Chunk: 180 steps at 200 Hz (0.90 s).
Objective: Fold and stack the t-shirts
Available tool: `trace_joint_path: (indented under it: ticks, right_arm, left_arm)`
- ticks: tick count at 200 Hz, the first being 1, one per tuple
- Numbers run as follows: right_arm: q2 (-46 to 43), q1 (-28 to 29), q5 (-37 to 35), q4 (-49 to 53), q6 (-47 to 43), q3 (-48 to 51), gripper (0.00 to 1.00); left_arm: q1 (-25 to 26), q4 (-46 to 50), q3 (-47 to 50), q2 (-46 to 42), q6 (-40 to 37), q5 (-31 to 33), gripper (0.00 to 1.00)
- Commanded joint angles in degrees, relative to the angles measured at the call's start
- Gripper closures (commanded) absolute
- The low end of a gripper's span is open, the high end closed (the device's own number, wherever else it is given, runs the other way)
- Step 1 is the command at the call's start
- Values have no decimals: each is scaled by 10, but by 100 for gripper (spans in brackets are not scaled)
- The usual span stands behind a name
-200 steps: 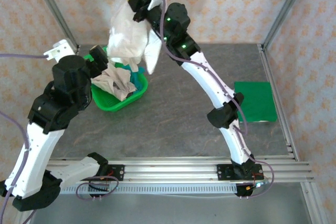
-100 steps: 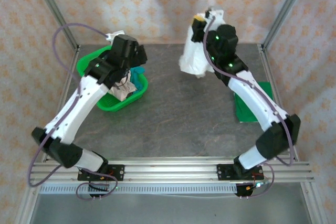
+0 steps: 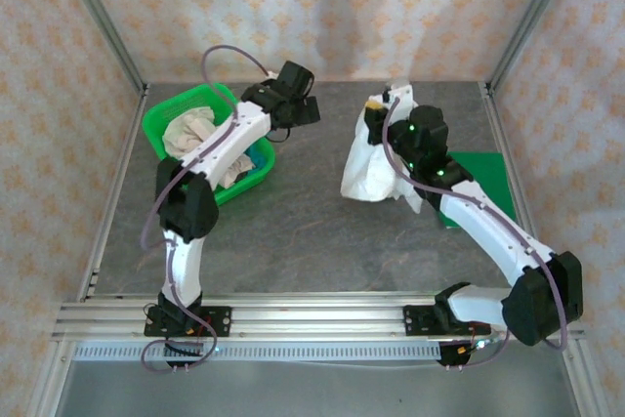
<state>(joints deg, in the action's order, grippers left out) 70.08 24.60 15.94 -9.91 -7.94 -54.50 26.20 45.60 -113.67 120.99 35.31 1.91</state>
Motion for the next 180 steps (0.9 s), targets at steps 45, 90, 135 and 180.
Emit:
trace_joint_path:
  ticks: [45, 90, 135, 180]
  right_arm:
    - [-54, 10, 50, -16, 30, 45, 100]
    - [-33, 12, 60, -29, 36, 30, 100]
    - [-14, 26, 65, -42, 46, 26, 100]
    - [-14, 33, 62, -41, 48, 30, 100]
  left_arm:
    - [-37, -7, 55, 31, 58, -3, 4]
    - [-85, -17, 137, -22, 58, 27, 4]
    - [-151, -27, 193, -51, 46, 41, 4]
    - [-192, -20, 191, -50, 28, 37, 3]
